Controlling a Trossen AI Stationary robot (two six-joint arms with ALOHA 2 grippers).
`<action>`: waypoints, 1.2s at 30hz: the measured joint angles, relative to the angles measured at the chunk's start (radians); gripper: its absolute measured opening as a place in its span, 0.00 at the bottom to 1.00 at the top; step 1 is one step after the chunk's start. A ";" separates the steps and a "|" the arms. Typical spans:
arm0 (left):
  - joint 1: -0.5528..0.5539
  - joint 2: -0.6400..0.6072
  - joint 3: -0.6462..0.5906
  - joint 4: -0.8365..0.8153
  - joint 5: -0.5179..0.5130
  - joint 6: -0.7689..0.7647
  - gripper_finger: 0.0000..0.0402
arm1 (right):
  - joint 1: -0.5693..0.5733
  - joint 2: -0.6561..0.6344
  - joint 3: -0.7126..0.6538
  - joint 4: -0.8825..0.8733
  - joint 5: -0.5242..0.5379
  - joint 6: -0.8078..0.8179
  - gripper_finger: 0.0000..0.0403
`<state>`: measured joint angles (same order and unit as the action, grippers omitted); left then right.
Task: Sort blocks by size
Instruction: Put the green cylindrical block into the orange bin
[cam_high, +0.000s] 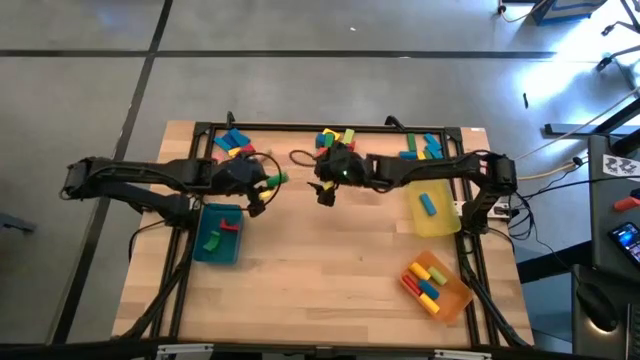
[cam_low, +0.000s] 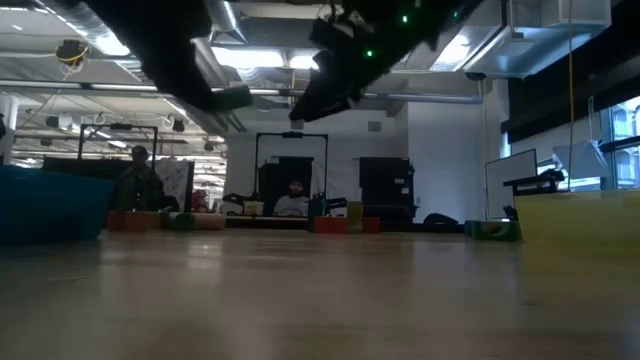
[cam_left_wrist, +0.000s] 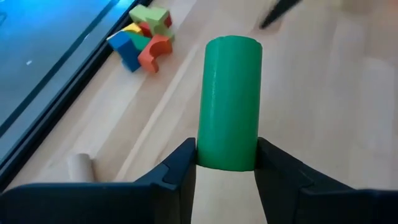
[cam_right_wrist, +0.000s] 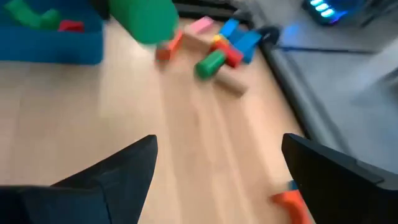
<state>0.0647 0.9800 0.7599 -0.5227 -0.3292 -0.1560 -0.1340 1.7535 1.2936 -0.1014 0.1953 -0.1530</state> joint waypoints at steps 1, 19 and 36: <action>-0.006 -0.021 -0.019 0.013 0.000 0.002 0.30 | -0.013 0.000 -0.009 0.023 -0.028 0.006 0.86; -0.043 -0.187 -0.184 0.264 0.015 0.004 0.30 | -0.015 0.001 -0.095 0.465 -0.339 0.030 0.86; -0.162 -0.155 -0.184 0.487 0.029 0.045 0.30 | 0.078 0.003 -0.095 0.609 -0.341 -0.008 0.86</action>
<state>-0.0971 0.8254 0.5758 -0.0361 -0.2998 -0.1114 -0.0557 1.7561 1.1984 0.5075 -0.1460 -0.1612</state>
